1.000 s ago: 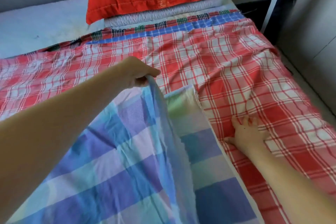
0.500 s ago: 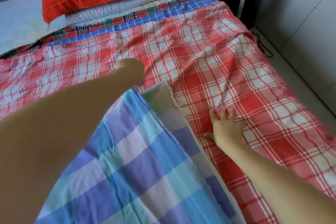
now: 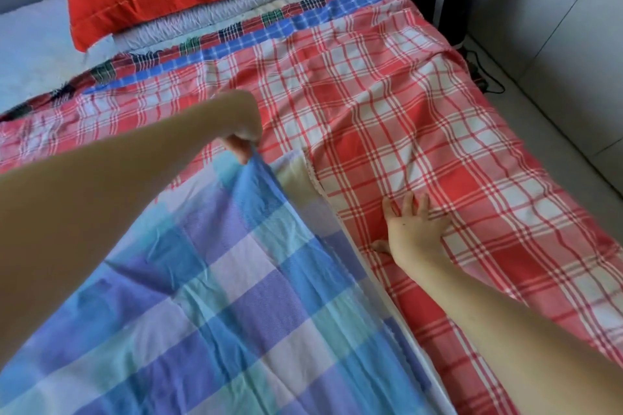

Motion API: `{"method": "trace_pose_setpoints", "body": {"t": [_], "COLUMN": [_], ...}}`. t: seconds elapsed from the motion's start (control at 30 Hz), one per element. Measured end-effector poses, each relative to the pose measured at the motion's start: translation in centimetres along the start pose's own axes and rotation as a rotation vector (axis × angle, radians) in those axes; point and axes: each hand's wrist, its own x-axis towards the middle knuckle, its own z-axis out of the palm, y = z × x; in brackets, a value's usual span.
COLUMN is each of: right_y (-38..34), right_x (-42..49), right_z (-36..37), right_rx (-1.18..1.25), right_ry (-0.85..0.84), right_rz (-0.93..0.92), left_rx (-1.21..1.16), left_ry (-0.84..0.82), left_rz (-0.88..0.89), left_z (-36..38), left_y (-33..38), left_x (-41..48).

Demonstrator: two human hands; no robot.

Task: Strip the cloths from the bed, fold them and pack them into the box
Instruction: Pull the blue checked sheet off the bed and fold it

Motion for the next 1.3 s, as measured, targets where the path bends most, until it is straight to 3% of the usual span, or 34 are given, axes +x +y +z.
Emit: {"method": "trace_pose_setpoints", "body": {"t": [0.07,0.27,0.4,0.73,0.87,0.93,1.03,1.1,1.17,1.23,1.3], "right_y": [0.1,0.1,0.2,0.2,0.4,0.4,1.8,3.5,5.6,7.3,8.0], "right_x": [0.0,-0.1,-0.1,0.4,0.1,-0.1,-2.6,-7.5,-14.7,-22.2,-26.9], "right_z": [-0.1,0.2,0.2,0.6,1.0,0.5,-0.4,0.3,2.8,6.1,10.0], "right_rx": [0.012,0.041,0.072,0.051,0.068,0.066,0.190,0.421,0.523,0.559,0.506], "right_ry": [-0.014,0.032,0.045,0.041,0.099,0.069,0.133,0.370,0.568,0.513,0.283], "right_rz": [-0.008,-0.020,-0.022,-0.017,-0.024,-0.026,-0.097,-0.111,-0.002,0.096,0.147], "left_rx": [-0.215,-0.269,-0.309,-0.682,-0.492,-0.388,-0.342,-0.245,-0.144,-0.094,-0.112], "left_ry": [0.036,0.280,0.167,0.287,0.674,0.758,0.642,0.546,0.500,0.530,0.552], "left_rz": [-0.001,0.170,0.122,0.030,0.161,0.238,0.348,0.482,0.570,0.556,0.486], "left_z": [-1.9,-2.6,-0.1,9.2,12.5,15.8,22.6,26.8,29.9,32.2,33.8], "left_y": [0.8,3.3,3.9,2.7,1.9,0.8,-0.2,0.1,0.8,1.5,2.2], "left_x": [-0.5,0.9,4.3,7.5,0.7,-4.1,-11.0,-15.1,-17.9,-19.8,-21.0]}}
